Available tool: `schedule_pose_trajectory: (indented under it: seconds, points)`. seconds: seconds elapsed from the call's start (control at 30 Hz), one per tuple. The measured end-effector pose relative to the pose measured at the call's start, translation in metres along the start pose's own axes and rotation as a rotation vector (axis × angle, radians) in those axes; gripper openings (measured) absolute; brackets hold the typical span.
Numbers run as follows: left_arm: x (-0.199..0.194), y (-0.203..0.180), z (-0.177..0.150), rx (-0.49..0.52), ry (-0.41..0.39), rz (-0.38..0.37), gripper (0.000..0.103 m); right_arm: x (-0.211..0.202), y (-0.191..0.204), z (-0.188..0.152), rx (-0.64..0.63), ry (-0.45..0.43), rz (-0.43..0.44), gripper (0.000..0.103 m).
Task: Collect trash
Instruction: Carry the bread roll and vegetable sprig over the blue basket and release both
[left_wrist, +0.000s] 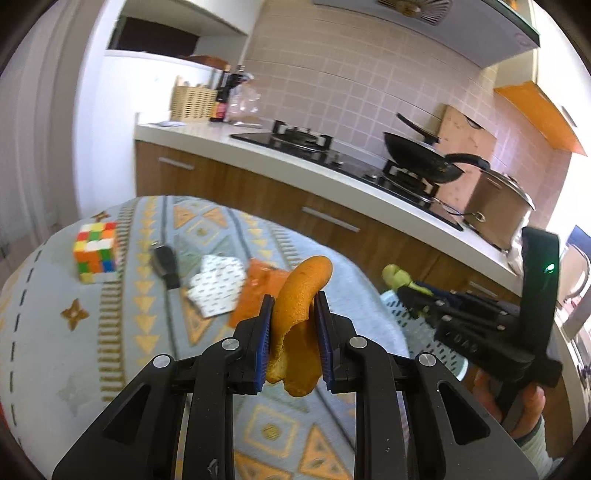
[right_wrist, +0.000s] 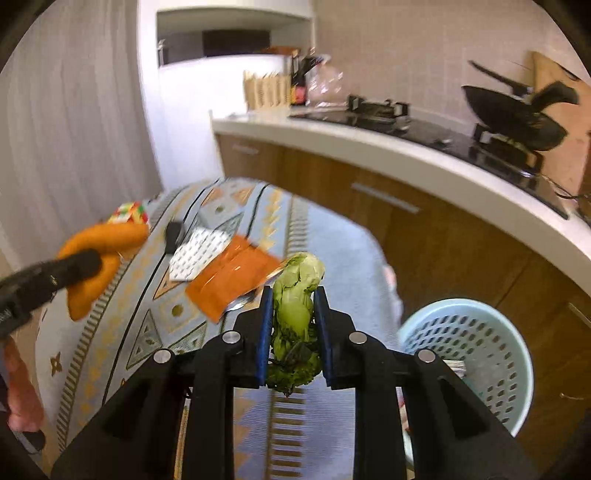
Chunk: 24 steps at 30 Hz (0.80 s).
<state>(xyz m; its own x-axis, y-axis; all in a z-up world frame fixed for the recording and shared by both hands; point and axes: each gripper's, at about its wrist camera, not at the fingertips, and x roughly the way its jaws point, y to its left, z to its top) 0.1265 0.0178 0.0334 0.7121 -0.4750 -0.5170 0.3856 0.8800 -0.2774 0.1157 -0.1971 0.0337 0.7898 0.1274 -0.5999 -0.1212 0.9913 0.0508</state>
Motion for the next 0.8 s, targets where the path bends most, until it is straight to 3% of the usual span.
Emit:
schedule_pose_trajectory:
  seconds: [0.17, 0.4, 0.57, 0.8]
  points:
    - [0.019, -0.034, 0.009, 0.046, 0.018, -0.050, 0.020, -0.022, -0.037, 0.002, 0.062, -0.031, -0.048, 0.019]
    - [0.050, -0.104, 0.015, 0.142, 0.047, -0.140, 0.020, -0.039, -0.100, -0.007, 0.204, -0.008, -0.119, 0.019]
    - [0.092, -0.150, 0.007, 0.160, 0.143, -0.231, 0.020, -0.040, -0.149, -0.028, 0.291, 0.043, -0.194, 0.019]
    - [0.151, -0.185, -0.026, 0.126, 0.302, -0.273, 0.022, -0.027, -0.205, -0.070, 0.414, 0.162, -0.235, 0.019]
